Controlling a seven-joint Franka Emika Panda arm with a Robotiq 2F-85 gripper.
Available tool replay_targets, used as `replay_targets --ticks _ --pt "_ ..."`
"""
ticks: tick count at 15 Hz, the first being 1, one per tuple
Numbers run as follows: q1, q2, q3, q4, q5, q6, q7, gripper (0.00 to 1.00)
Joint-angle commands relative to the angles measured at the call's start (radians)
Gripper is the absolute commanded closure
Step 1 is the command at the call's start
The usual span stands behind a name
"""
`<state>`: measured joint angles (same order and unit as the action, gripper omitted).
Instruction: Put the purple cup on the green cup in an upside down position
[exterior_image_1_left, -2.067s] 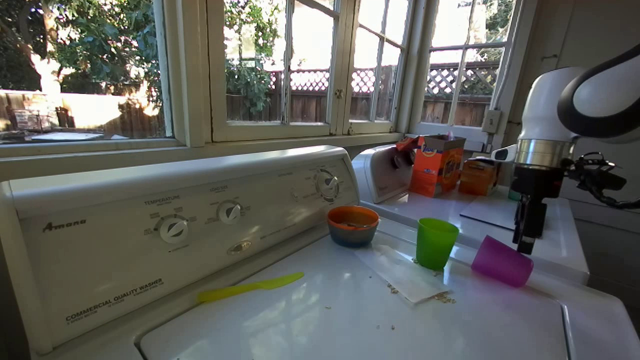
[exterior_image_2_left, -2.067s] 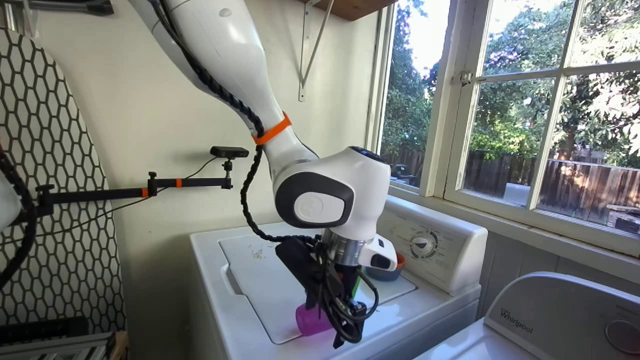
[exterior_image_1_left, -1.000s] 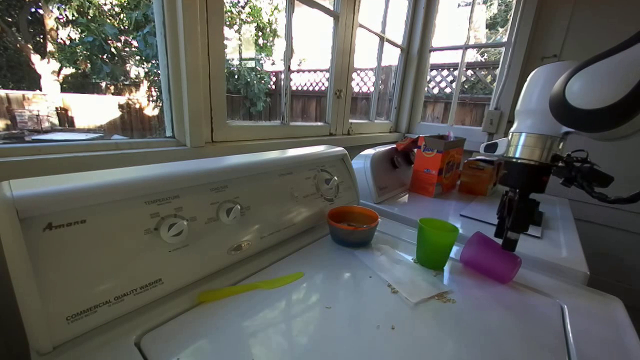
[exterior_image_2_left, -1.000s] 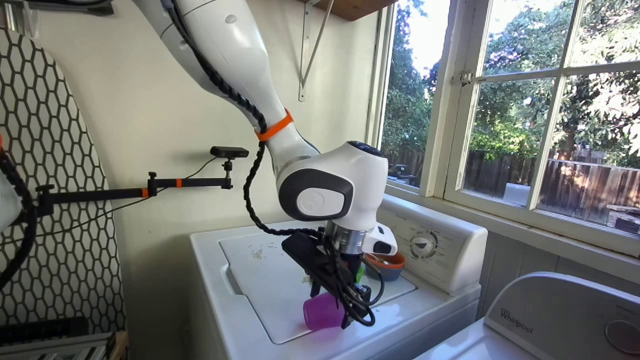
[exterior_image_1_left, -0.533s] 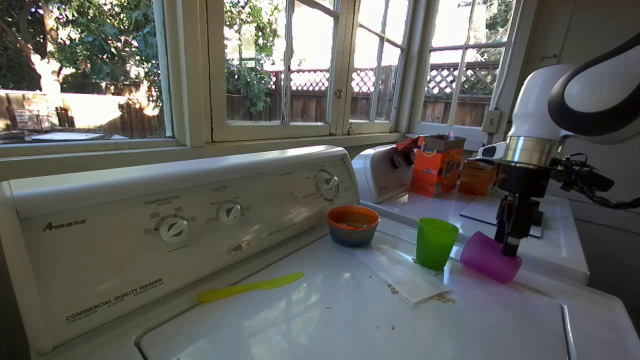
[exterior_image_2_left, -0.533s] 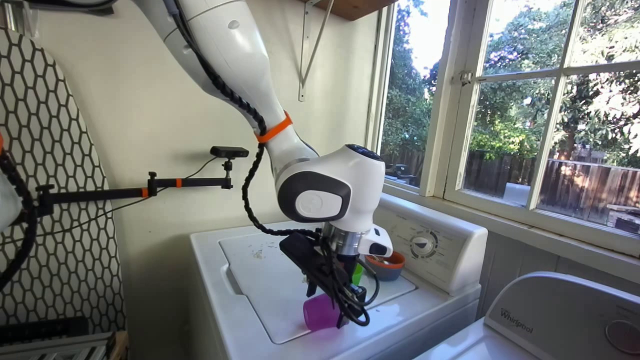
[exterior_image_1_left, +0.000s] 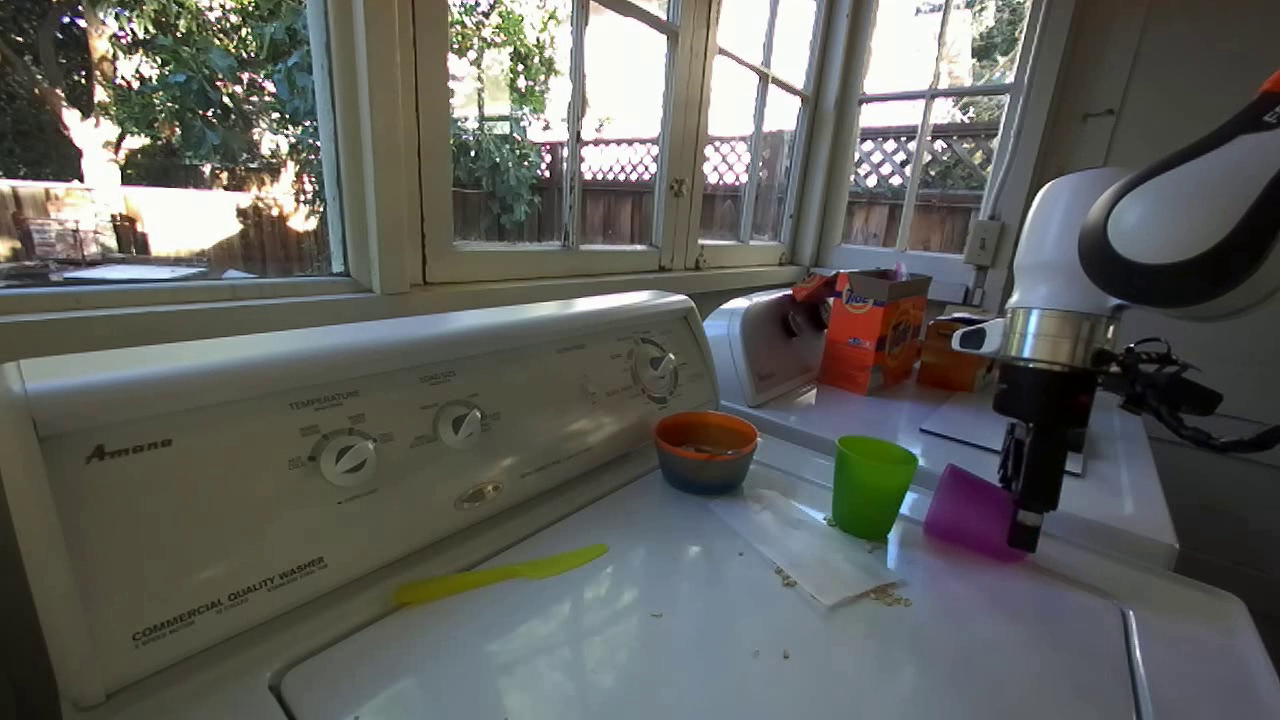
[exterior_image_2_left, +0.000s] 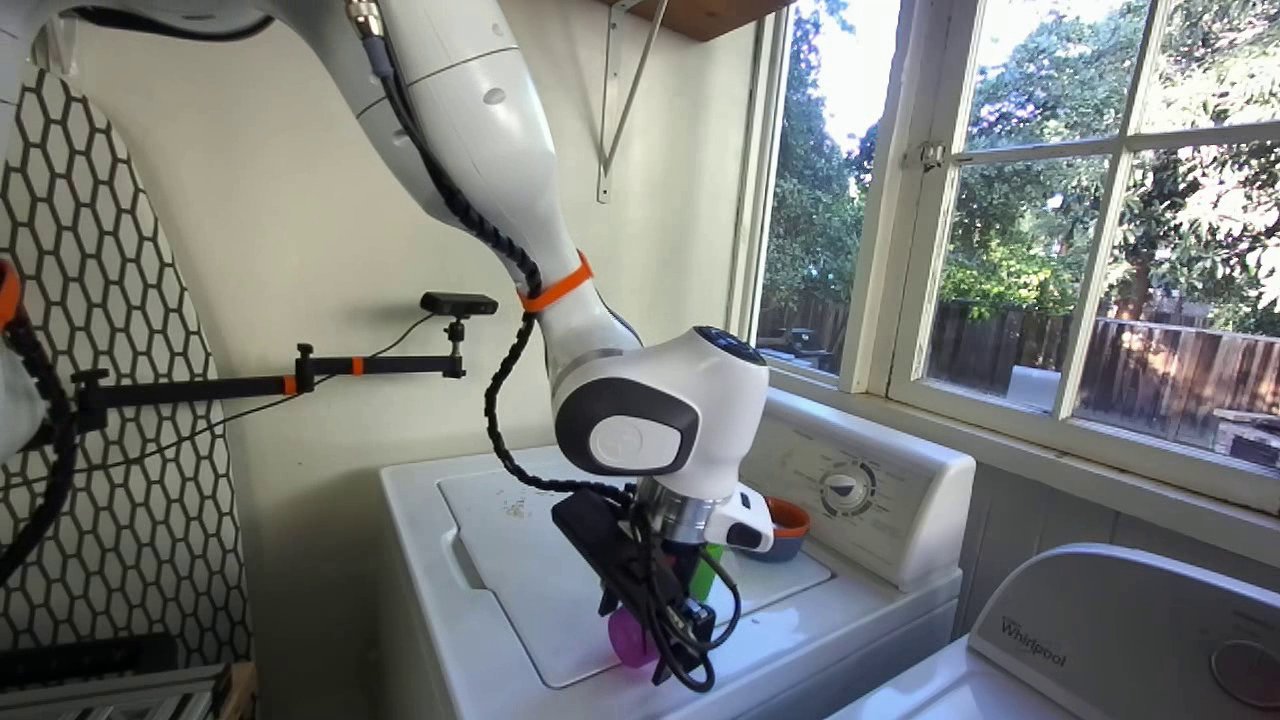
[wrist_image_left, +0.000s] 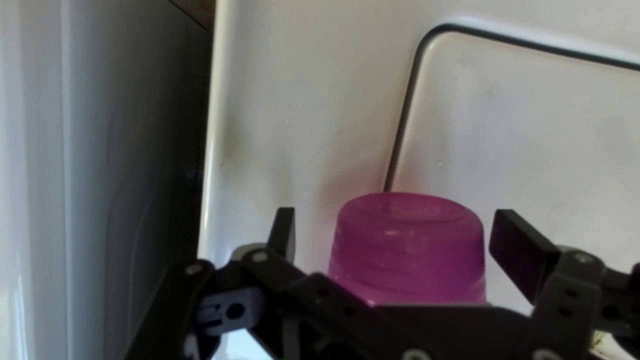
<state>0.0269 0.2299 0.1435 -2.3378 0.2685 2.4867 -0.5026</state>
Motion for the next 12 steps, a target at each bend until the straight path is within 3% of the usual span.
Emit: replay_targets --ticks 1,6,7,12 --pt "-0.004 0.02 0.016 0.014 -0.002 0.007 0.02 0.0" --pt "-0.001 0.029 0.018 0.024 -0.031 0.004 0.025 0.0" --pt "0.0 0.031 0.015 0.026 -0.041 0.0 0.032 0.21" --pt "0.009 0.032 0.007 0.032 -0.103 0.012 0.054 0.56"
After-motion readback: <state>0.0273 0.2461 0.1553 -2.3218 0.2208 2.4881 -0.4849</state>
